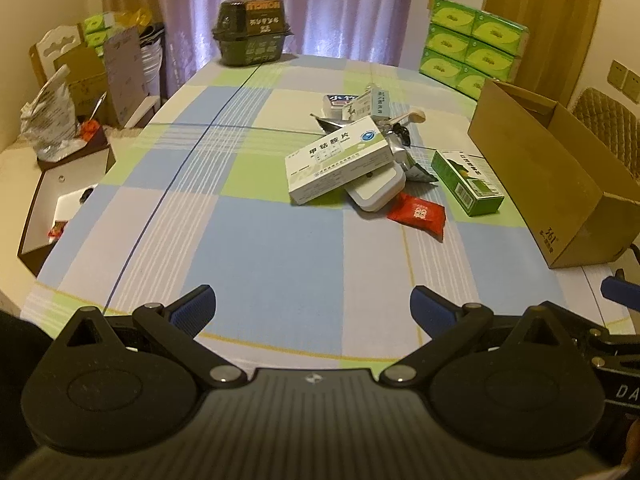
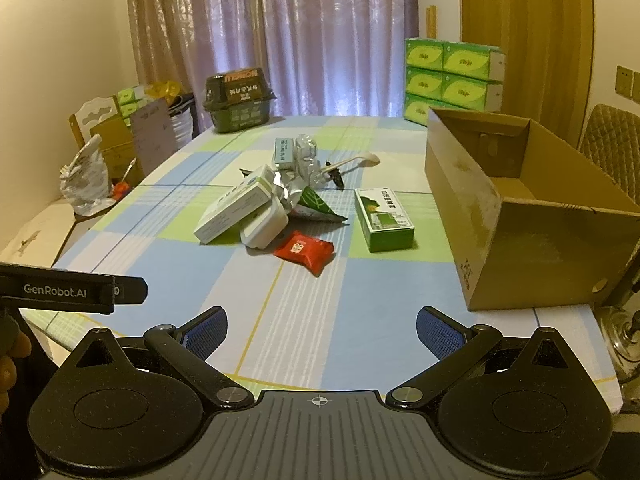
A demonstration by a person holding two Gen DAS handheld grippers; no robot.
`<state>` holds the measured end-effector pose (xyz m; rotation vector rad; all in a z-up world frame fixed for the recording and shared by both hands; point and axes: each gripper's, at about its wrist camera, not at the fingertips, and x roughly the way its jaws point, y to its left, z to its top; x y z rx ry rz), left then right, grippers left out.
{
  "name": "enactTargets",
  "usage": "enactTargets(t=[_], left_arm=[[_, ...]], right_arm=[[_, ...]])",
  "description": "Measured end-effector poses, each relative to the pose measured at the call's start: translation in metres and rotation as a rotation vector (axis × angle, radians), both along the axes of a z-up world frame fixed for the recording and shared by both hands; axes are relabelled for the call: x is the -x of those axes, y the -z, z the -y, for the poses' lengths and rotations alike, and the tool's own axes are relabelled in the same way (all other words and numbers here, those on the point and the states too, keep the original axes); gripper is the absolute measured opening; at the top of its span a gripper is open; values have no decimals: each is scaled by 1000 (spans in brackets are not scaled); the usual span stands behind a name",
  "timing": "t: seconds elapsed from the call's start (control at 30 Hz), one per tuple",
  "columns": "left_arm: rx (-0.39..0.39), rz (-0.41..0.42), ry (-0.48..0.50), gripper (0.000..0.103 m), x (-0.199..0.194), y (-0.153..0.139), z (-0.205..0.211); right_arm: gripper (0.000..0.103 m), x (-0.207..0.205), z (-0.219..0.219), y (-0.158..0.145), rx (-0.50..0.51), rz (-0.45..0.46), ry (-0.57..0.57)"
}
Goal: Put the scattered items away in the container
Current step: 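Move both grippers toward the scattered items on the table, then grasp the white medicine box with the left gripper while the right grasps the red candy packet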
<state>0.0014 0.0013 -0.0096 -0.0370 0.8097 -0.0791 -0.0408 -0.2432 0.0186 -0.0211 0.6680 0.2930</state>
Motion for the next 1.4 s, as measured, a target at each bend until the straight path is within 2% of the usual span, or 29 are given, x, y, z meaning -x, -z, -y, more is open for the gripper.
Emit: enactTargets(t=[0.23, 0.33, 0.53, 0.8, 1.0, 1.23, 1.27, 1.3, 1.4], left_arm=[[-5, 15, 42, 102, -13, 0, -5], [8, 3, 59, 102, -22, 0, -9], [-3, 31, 110, 102, -39, -4, -13], [-115, 46, 284, 102, -81, -7, -16], [-228, 56, 511, 102, -113, 4, -11], [-248, 89, 698, 102, -149, 17, -11], [-253, 89, 730, 102, -154, 20, -10], [-257, 86, 760, 102, -160, 22, -9], [-270, 73, 846, 102, -177, 29, -5]], right_arm=[[103, -11, 4, 2, -5, 6, -47], [103, -17, 1, 2, 13, 13, -77], [103, -33, -5, 5, 53, 15, -139], [103, -67, -14, 16, 105, -5, -233], [103, -101, -34, 31, 197, -18, -360], [103, -147, -53, 47, 316, -7, -524], [94, -153, -55, 49, 335, -9, -552], [81, -159, -58, 52, 353, -22, -579], [79, -177, -64, 61, 410, -65, -650]])
